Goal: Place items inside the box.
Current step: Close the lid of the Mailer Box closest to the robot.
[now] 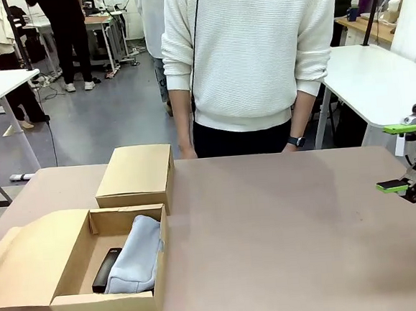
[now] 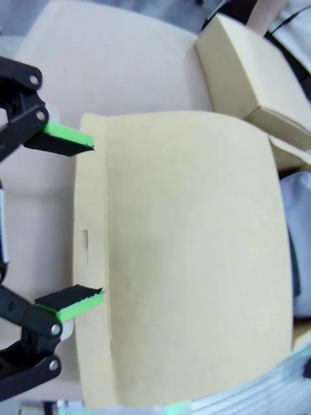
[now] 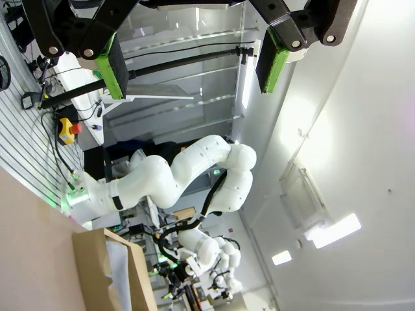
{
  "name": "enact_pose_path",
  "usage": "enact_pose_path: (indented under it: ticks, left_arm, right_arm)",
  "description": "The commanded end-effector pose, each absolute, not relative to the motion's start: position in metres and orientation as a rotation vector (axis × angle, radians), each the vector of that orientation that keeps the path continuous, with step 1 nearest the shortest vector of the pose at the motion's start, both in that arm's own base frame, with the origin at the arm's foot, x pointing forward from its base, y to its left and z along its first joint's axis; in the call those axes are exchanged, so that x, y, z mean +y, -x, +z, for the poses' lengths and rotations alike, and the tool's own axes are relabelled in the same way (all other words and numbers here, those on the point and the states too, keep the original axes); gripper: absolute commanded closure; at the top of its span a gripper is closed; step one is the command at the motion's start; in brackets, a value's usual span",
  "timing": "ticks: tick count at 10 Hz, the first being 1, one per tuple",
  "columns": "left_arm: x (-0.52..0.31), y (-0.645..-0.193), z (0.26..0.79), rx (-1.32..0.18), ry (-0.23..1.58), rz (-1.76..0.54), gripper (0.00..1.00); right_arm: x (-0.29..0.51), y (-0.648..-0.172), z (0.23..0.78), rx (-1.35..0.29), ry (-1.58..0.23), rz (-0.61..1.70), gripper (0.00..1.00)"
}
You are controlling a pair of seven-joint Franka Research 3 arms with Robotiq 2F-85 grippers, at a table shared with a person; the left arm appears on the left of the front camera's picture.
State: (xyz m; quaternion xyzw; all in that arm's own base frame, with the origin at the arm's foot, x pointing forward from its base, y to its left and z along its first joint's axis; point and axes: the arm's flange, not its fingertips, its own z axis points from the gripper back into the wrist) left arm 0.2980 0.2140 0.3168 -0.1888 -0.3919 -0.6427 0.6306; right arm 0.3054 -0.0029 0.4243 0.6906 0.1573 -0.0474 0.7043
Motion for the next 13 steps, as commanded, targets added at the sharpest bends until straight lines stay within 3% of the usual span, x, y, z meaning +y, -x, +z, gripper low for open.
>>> enact_pose_path:
  ticks: [1,6,11,13]
  left_arm:
    - [0.211,-0.27,0.275,-0.915,0.434,-1.587,0.0]
    - [0.229,-0.239,0.257,-0.841,0.413,-1.642,0.0]
    - [0.284,-0.252,0.257,-0.924,0.398,-1.586,0.0]
    - [0.292,-0.262,0.253,-0.877,0.385,-1.579,0.0]
  right_arm:
    - [-0.002,-0.306,0.43,0.359,-1.551,-0.122,0.0]
    - [-0.002,-0.306,0.43,0.359,-1.551,-0.122,0.0]
    - [-0.002,-0.306,0.43,0.359,-1.551,-0.122,0.0]
    - [-0.002,-0.306,0.43,0.359,-1.551,-0.122,0.0]
